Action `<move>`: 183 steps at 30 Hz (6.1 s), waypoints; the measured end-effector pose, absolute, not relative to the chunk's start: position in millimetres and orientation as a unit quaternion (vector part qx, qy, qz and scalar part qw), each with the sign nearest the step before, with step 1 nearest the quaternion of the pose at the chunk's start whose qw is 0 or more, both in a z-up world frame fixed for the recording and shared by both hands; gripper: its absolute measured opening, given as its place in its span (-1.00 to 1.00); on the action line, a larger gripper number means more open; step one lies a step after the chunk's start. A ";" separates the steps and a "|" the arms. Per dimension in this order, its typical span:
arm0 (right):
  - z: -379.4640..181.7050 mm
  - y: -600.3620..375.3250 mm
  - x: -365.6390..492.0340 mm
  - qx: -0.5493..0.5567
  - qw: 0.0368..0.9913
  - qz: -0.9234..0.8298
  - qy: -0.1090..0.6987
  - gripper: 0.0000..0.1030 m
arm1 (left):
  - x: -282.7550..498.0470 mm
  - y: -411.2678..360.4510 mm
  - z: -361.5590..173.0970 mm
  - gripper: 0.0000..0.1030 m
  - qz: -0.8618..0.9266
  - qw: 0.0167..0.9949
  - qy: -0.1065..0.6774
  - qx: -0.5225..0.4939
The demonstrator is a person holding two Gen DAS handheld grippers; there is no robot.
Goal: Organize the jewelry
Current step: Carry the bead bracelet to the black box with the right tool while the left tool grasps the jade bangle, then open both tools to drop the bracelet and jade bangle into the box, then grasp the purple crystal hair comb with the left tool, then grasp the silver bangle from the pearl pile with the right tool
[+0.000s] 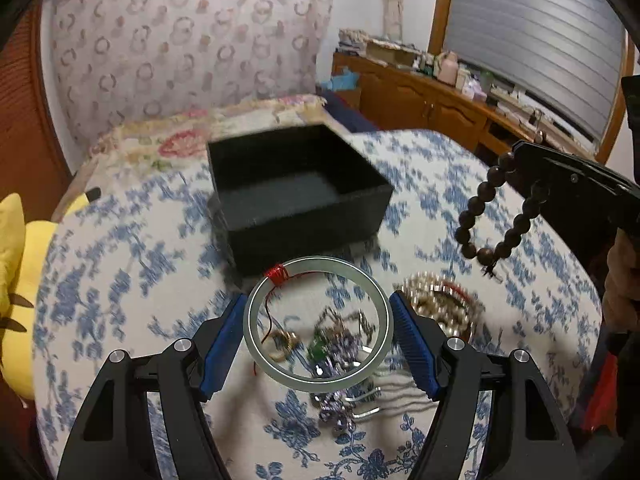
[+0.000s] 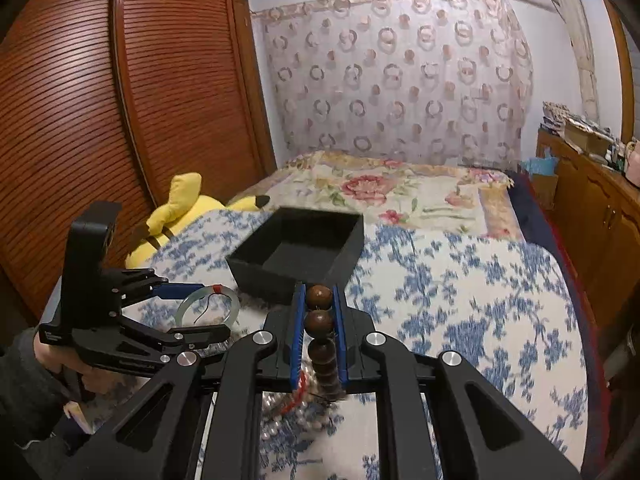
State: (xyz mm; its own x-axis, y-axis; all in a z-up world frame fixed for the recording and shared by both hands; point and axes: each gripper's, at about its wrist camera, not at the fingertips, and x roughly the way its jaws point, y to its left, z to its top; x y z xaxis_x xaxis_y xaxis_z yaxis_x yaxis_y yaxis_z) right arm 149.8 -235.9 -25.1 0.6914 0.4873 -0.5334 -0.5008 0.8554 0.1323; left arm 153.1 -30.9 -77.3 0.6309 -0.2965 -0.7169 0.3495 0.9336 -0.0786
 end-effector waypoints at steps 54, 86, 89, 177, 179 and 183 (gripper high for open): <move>-50.6 -213.6 279.7 -0.024 0.895 0.295 0.334 -0.36 | 266.7 -37.4 -67.2 0.34 -0.147 0.909 0.387 0.049; -77.3 -226.8 148.4 -0.033 0.896 0.267 0.353 -0.37 | 130.3 -0.8 -85.6 0.58 -0.129 0.914 0.384 0.006; -83.9 -228.4 136.6 -0.030 0.895 0.265 0.357 -0.36 | 122.3 0.8 -93.3 0.58 -0.132 0.909 0.394 -0.004; -109.9 -162.6 132.3 -0.194 0.845 0.327 0.375 0.41 | 83.5 31.3 -93.8 -0.63 -0.091 0.920 0.379 -0.045; -111.2 -160.0 133.0 -0.202 0.842 0.331 0.376 0.41 | 83.1 31.6 -93.6 -0.63 -0.091 0.920 0.378 -0.046; -114.8 -156.5 133.8 -0.217 0.838 0.330 0.376 0.41 | 82.4 32.3 -92.9 -0.63 -0.091 0.921 0.377 -0.047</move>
